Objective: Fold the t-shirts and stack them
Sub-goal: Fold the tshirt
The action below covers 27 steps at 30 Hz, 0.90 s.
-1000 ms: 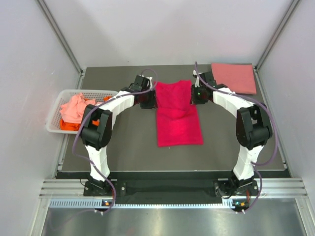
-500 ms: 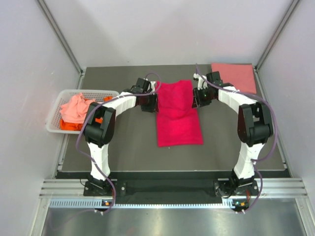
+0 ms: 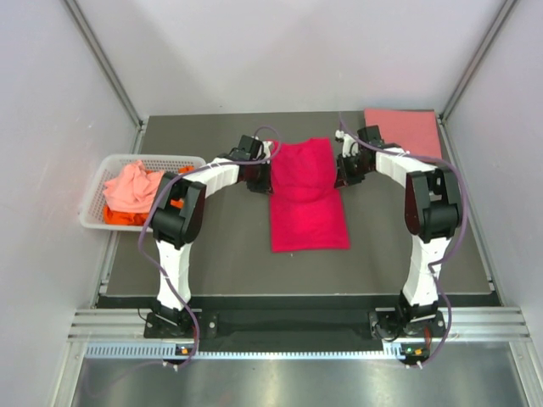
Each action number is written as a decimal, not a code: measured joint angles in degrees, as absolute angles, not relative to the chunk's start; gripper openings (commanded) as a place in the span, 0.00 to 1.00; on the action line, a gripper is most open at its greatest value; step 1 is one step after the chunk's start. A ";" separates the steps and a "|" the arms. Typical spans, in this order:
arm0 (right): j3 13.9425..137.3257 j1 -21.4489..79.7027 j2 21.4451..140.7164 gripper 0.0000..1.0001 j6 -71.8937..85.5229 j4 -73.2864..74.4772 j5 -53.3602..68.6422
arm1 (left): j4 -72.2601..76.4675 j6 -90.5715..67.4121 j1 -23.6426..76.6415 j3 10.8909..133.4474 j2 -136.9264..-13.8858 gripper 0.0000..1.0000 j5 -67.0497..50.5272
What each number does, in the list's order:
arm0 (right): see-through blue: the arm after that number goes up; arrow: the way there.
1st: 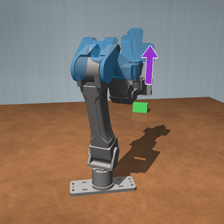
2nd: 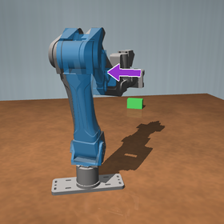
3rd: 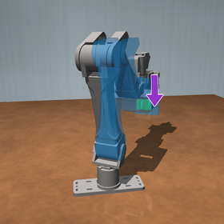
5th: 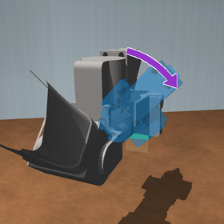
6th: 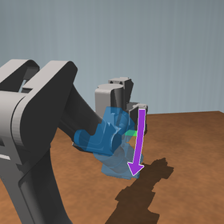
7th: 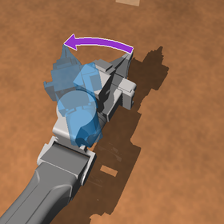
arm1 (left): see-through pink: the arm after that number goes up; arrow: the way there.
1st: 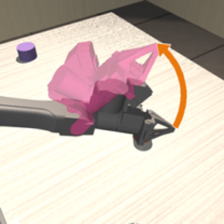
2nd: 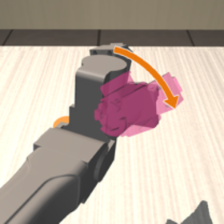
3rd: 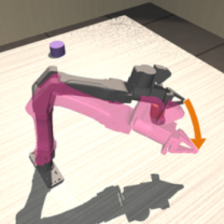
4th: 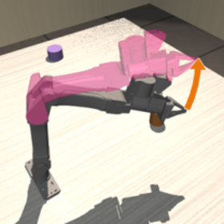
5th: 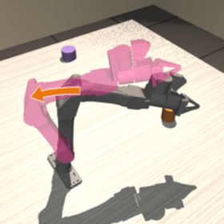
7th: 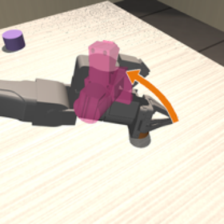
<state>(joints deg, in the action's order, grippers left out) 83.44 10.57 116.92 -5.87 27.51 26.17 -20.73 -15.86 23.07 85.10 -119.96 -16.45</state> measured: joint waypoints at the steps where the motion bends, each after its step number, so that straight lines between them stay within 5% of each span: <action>1: 83.44 10.46 117.14 0.00 -5.58 27.40 26.11 | -20.75 -16.08 23.07 85.12 -120.05 0.00 -16.38; 15: 80.90 7.64 117.30 0.00 2.28 22.37 24.86 | -20.34 -20.14 22.61 85.52 -120.53 0.01 -15.92; 16: 80.88 7.64 117.30 0.00 2.76 22.28 24.86 | -20.34 -20.47 22.57 85.52 -120.53 0.05 -16.05; 18: 80.88 7.62 117.30 0.04 3.68 22.31 24.86 | -20.32 -20.88 22.50 85.52 -120.53 0.28 -16.40; 21: 80.88 7.62 117.16 0.21 5.08 22.31 24.93 | -20.32 -22.28 22.33 85.52 -120.46 0.39 -16.91; 27: 77.91 7.27 111.24 0.34 10.13 24.51 22.81 | -24.29 -23.59 22.15 85.06 -117.36 0.42 -14.76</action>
